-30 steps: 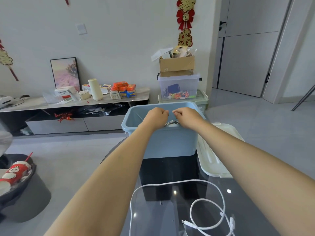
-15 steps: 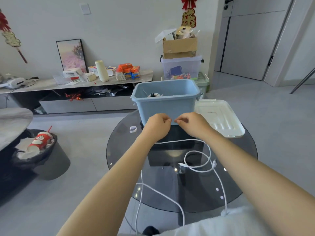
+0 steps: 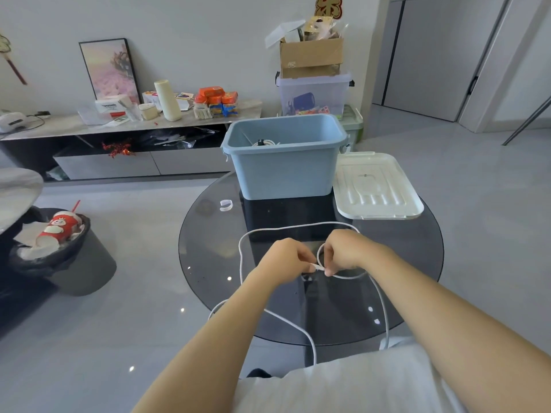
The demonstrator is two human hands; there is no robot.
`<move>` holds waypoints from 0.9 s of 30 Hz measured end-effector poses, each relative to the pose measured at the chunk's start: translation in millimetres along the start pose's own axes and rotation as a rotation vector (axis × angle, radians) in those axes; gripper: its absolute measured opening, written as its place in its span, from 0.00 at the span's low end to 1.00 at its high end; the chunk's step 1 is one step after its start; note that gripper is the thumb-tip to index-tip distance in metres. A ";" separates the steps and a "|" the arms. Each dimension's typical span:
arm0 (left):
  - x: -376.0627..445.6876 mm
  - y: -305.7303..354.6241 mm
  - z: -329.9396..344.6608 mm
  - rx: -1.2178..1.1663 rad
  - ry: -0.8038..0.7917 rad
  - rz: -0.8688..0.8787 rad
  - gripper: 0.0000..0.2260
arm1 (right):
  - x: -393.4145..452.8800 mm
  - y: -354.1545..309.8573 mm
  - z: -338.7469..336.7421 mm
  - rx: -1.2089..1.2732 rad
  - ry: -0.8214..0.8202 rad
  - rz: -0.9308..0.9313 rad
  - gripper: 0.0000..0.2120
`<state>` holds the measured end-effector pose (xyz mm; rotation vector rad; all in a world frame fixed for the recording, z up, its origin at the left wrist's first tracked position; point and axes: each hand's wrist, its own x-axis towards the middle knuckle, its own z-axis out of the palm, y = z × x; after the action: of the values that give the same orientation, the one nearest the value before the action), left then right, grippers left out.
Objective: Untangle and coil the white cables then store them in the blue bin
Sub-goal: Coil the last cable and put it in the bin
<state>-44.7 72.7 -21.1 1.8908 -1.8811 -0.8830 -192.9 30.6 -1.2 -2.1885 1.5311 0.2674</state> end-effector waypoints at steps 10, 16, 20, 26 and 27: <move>7.5 -5.6 -24.1 -0.057 0.164 0.045 0.04 | 7.6 8.9 -9.9 0.289 0.205 -0.229 0.06; -1.8 -15.2 -43.5 0.010 0.007 0.013 0.06 | 13.4 8.0 -18.0 0.377 0.394 -0.382 0.07; -8.6 0.4 -45.5 -0.562 -0.065 0.031 0.14 | 11.9 -11.5 -20.9 0.525 0.498 -0.461 0.04; -8.4 -12.3 -75.3 -1.937 0.096 0.017 0.12 | 20.1 2.4 -19.4 0.784 0.344 -0.263 0.15; -8.7 -15.8 -74.8 -2.031 0.154 0.041 0.12 | 21.3 4.2 -16.8 0.831 0.257 -0.243 0.16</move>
<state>15.2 68.2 27.0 0.4827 -0.1875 -1.5100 -190.7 3.7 3.8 -1.7209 1.1629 -0.6415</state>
